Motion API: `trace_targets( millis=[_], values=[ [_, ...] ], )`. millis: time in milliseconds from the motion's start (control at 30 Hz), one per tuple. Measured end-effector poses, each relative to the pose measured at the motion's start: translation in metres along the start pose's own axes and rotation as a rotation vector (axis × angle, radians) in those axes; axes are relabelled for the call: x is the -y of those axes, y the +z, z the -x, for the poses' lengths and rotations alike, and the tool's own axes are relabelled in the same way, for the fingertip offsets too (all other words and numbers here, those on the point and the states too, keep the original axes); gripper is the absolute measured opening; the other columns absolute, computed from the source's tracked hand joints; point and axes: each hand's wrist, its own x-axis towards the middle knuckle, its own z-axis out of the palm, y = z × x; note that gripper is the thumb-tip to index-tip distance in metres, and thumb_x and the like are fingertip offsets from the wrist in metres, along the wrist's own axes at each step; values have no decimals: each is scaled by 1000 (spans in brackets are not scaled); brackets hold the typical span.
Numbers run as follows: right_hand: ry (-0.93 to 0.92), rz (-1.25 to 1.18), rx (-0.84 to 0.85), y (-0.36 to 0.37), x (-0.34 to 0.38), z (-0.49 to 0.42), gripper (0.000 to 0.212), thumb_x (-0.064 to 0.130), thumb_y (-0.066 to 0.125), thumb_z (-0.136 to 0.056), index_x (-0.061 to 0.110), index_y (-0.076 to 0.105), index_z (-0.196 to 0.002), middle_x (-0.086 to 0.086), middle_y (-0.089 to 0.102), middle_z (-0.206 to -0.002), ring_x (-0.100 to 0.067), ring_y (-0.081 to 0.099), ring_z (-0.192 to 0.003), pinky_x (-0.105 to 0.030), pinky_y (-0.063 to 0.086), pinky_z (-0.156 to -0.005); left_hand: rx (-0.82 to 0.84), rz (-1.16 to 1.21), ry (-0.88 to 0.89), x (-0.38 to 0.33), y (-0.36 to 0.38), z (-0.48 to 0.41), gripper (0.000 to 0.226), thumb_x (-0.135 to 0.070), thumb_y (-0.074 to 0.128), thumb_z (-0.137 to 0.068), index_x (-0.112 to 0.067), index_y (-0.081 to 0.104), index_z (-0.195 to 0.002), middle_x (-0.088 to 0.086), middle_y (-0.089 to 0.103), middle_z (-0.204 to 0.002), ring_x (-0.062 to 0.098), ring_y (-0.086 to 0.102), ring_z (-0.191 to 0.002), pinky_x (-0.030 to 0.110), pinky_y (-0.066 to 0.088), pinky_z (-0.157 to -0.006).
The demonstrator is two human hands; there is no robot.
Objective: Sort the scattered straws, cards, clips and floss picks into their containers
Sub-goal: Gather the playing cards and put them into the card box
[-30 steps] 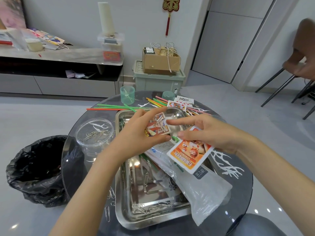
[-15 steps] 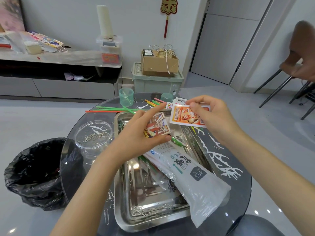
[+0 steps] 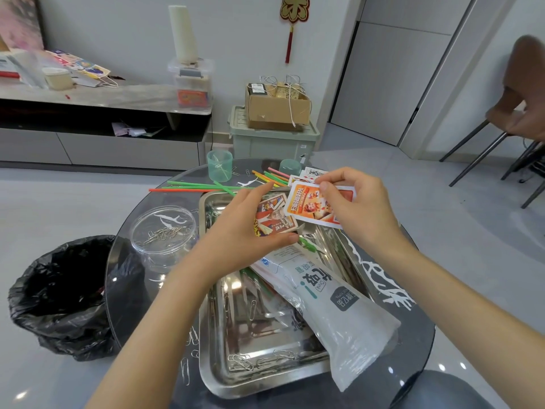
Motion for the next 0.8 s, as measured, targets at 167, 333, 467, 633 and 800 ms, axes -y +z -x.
trace_targets(
  millis=[167,333,467,633,800],
  values=[
    [-36,64,-26,3,-3,1,11,20,58,-92,24,65,-84,20,61,-81,19,58,-61,-6,38,-41,-67,-92,44,2,1,0,91,-56,71,-70,-23,32,-146,-13,41,-112,-37,22,-94,-11,22,-73],
    [-8,28,32,5,-3,0,21,21,59,-92,33,61,-75,19,63,-83,12,64,-67,-10,45,-43,-55,-115,51,0,2,-1,88,-54,73,-70,-22,37,-143,-11,42,-113,-24,33,-94,-8,25,-77],
    [56,71,185,1,-1,-9,21,21,60,-92,33,64,-74,14,66,-86,-1,68,-69,-16,52,-51,-37,-100,56,0,0,0,86,-53,74,-68,-24,40,-141,-12,43,-113,-27,33,-95,-7,26,-76],
    [44,63,344,-12,0,-18,19,18,62,-91,29,69,-77,8,69,-90,-1,69,-68,-17,52,-53,-30,-77,67,-2,-4,2,82,-51,77,-66,-26,45,-138,-13,44,-112,-36,23,-94,-10,23,-74],
    [40,81,462,-16,6,-22,16,19,63,-90,27,70,-78,8,68,-83,0,66,-68,-13,47,-53,56,-11,47,-11,-5,3,84,-54,77,-61,-30,48,-136,-17,45,-113,-6,47,-104,14,41,-87]
  ],
)
